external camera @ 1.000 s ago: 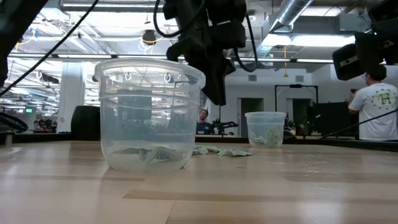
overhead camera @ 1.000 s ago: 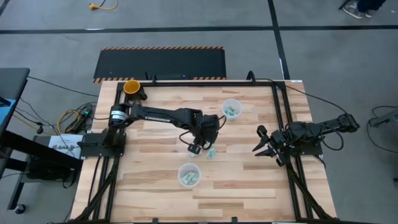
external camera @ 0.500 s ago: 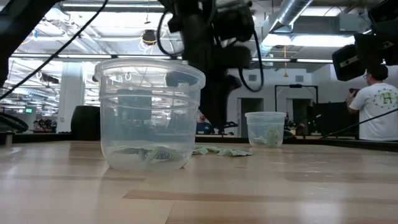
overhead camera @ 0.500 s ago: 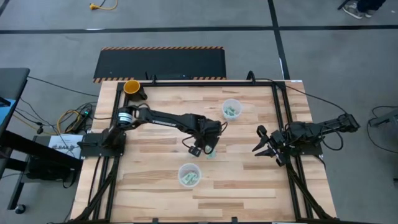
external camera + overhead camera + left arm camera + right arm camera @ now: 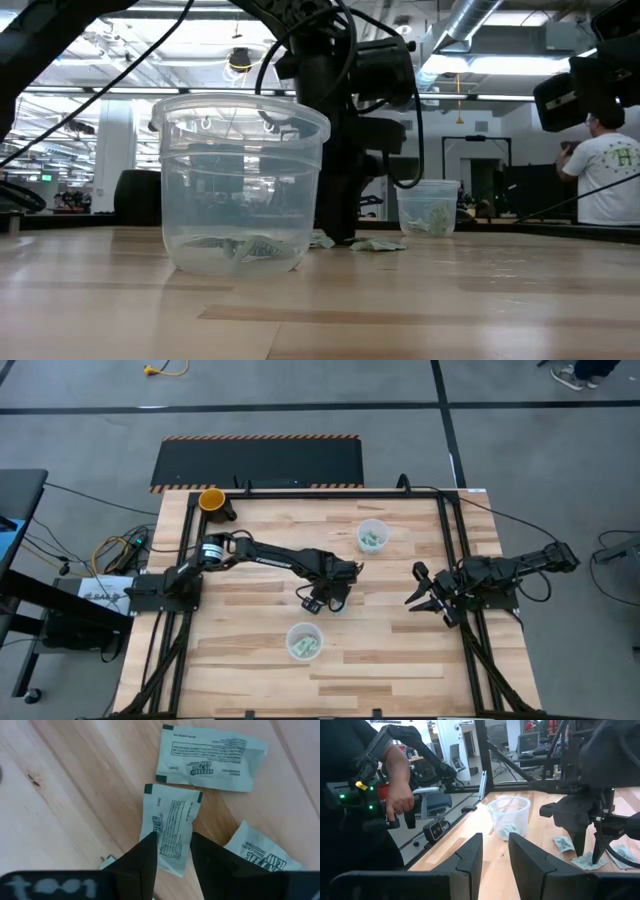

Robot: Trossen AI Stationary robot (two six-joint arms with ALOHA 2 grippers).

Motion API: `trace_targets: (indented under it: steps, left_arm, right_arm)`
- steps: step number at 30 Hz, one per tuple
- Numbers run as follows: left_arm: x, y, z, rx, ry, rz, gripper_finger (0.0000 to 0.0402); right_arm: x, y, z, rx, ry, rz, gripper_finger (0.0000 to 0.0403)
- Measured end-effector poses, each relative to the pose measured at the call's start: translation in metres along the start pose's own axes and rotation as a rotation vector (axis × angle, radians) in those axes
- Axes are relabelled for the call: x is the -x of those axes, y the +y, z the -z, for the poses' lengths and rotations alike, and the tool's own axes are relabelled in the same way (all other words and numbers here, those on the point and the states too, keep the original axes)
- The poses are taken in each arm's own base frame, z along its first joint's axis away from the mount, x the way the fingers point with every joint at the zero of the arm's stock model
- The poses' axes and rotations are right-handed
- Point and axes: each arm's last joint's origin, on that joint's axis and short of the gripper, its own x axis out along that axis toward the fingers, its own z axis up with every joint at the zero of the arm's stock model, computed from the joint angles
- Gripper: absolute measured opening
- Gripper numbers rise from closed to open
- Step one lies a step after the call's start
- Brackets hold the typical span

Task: Pick and place Stevia / Truvia into bins
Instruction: Put the stevia packet into the bottom transparent container

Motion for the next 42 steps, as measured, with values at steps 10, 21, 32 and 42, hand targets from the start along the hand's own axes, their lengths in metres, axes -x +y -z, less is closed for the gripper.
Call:
trace_targets:
  steps: [10, 21, 32, 42]
  left_arm:
    - [-0.001, -0.001, 0.000, -0.008, 0.003, 0.004, 0.0070]
    - [0.006, 0.004, -0.005, 0.053, -0.006, -0.082, 0.0003]
    - [0.113, -0.020, -0.046, 0.079, -0.163, -0.212, 0.0000]
    - [0.154, -0.140, -0.071, 0.116, -0.161, -0.206, 0.0000]
  right_arm:
    - [0.000, 0.000, 0.000, 0.000, 0.000, 0.000, 0.0087]
    - [0.000, 0.000, 0.000, 0.000, 0.000, 0.000, 0.0087]
    - [0.000, 0.000, 0.000, 0.000, 0.000, 0.000, 0.0087]
    - [0.000, 0.000, 0.000, 0.000, 0.000, 0.000, 0.0087]
